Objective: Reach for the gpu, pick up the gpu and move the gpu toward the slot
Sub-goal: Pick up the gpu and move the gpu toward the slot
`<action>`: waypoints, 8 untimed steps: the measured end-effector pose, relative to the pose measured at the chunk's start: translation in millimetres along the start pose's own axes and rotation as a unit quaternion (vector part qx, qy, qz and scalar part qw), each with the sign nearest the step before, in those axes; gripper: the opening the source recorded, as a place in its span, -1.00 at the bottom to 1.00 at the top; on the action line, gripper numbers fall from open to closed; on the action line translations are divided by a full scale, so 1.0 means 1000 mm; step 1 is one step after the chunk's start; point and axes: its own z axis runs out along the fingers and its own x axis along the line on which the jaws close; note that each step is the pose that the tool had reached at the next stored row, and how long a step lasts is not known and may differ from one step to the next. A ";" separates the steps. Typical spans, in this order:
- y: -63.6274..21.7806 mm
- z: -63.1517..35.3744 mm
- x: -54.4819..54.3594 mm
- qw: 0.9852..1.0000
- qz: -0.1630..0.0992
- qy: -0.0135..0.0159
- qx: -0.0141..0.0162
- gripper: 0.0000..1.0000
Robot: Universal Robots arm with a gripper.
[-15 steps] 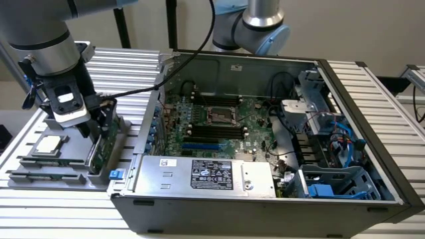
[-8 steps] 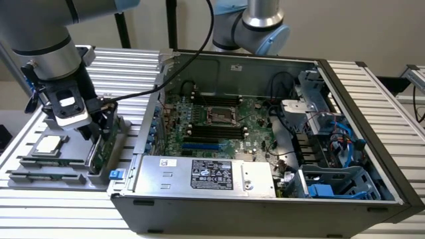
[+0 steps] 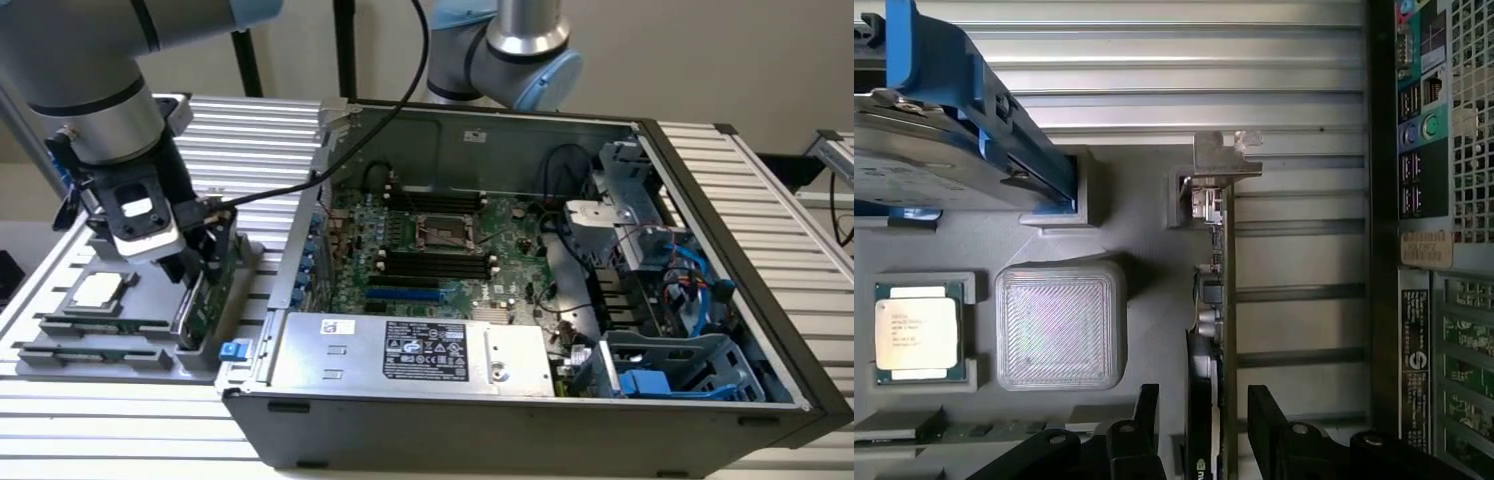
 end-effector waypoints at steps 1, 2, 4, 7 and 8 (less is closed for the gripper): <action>0.0001 0.0005 0.000 1.000 0.000 0.000 0.000 -0.04; 0.0003 0.0010 0.000 1.000 0.000 0.000 0.000 -0.04; 0.0008 0.0020 0.000 1.000 0.000 -0.001 0.000 -0.04; 0.0014 0.0036 0.000 1.000 0.000 -0.001 0.000 -0.04; 0.0017 0.0040 0.000 1.000 0.000 -0.001 0.000 -0.04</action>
